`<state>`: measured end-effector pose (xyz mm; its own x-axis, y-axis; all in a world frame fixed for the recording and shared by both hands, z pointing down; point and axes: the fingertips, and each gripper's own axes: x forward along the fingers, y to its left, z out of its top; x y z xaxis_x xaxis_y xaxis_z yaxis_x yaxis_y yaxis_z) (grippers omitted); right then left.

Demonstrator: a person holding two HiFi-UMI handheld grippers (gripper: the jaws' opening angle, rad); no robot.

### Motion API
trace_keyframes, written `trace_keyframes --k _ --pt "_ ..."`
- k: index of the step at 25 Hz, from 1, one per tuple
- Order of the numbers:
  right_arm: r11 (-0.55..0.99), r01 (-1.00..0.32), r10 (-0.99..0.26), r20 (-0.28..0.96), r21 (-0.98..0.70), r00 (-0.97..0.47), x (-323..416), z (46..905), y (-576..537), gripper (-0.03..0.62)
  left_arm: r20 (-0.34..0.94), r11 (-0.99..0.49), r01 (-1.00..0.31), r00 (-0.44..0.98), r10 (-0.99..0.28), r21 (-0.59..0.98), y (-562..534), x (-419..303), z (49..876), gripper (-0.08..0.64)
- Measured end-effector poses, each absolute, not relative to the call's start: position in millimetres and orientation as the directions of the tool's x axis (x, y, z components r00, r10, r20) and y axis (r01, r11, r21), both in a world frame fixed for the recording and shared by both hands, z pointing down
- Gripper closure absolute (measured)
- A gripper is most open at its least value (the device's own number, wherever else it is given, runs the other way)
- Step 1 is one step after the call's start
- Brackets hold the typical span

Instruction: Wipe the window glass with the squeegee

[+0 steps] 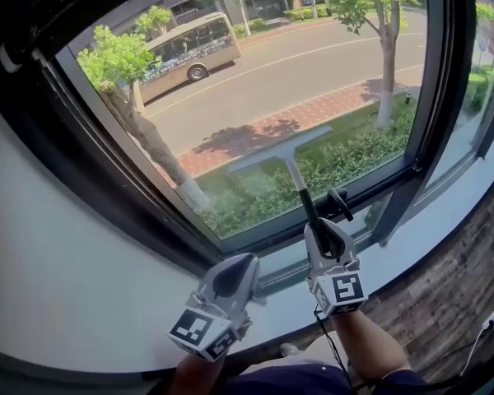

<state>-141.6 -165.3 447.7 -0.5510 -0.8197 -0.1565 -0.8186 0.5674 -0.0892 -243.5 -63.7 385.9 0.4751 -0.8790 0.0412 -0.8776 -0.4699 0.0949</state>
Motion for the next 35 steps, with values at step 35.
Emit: trace_keyframes --k 35 --pt "0.597 -0.771 -0.663 0.403 -0.224 -0.631 -150.7 646.6 -134.7 0.491 0.128 -0.295 -0.954 0.300 -0.945 0.057 -60.6 -281.3 386.1 0.555"
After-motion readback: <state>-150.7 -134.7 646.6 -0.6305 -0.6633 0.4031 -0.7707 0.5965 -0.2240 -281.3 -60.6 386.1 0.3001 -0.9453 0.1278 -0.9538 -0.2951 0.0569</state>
